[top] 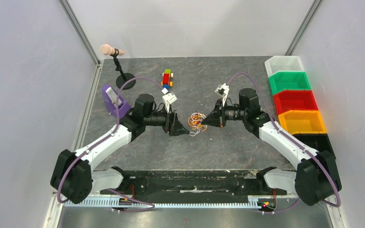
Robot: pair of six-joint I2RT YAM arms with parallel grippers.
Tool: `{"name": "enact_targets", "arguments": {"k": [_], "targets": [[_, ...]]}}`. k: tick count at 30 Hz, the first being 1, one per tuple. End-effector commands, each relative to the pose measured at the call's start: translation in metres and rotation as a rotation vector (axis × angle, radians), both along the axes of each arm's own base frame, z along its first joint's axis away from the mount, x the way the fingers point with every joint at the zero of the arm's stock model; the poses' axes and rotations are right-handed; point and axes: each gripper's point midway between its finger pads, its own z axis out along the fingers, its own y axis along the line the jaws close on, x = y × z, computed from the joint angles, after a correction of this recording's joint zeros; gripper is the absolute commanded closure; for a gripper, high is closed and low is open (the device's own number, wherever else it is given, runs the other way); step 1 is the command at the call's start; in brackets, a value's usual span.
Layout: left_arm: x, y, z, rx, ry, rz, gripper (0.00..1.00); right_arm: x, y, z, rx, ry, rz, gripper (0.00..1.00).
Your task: Untangle the cables
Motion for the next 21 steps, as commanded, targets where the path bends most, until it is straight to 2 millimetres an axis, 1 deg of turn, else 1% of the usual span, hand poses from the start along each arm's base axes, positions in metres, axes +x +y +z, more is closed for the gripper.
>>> {"name": "enact_targets", "arguments": {"k": [1,3,4,5,6,7,8,9,11,13,15,16,18,21], "targets": [[0.014,-0.032,0.036,-0.139,0.001,0.034,0.23,-0.001,0.014,0.042,0.171,-0.013,0.013,1.0],[0.019,-0.039,0.037,-0.167,0.029,0.053,0.23,-0.006,0.018,0.046,0.204,0.01,0.024,1.0],[0.022,-0.043,0.037,-0.176,0.051,0.063,0.24,-0.008,0.021,0.046,0.21,0.02,0.032,0.98],[0.025,-0.044,0.037,-0.177,0.068,0.075,0.33,-0.01,0.022,0.046,0.214,0.032,0.036,0.95],[0.028,-0.046,0.036,-0.177,0.078,0.081,0.5,-0.01,0.023,0.045,0.218,0.045,0.039,0.93],[0.03,-0.045,0.037,-0.175,0.073,0.082,0.63,-0.01,0.022,0.044,0.218,0.061,0.036,0.92],[0.033,-0.042,0.036,-0.167,0.068,0.096,0.83,-0.008,0.02,0.04,0.208,0.074,0.029,0.91],[0.035,-0.037,0.035,-0.159,0.066,0.11,0.97,-0.005,0.016,0.037,0.193,0.082,0.015,0.91],[0.037,-0.023,0.035,-0.146,0.062,0.134,0.98,0.006,0.003,0.026,0.136,0.093,-0.032,0.91],[0.034,-0.007,0.029,-0.108,0.071,0.137,0.98,0.024,-0.014,0.011,0.022,0.036,-0.105,0.95],[0.028,0.007,0.023,-0.07,0.065,0.135,0.98,0.031,-0.029,-0.006,-0.104,-0.012,-0.145,1.0],[0.025,0.013,0.02,-0.049,0.057,0.131,0.98,0.036,-0.035,-0.011,-0.152,-0.032,-0.171,1.0],[0.02,0.024,0.018,-0.017,0.026,0.127,0.98,0.04,-0.045,-0.02,-0.22,-0.061,-0.191,1.0],[0.02,0.044,0.012,0.038,0.006,0.15,0.98,0.053,-0.062,-0.025,-0.299,-0.097,-0.25,1.0]]}}
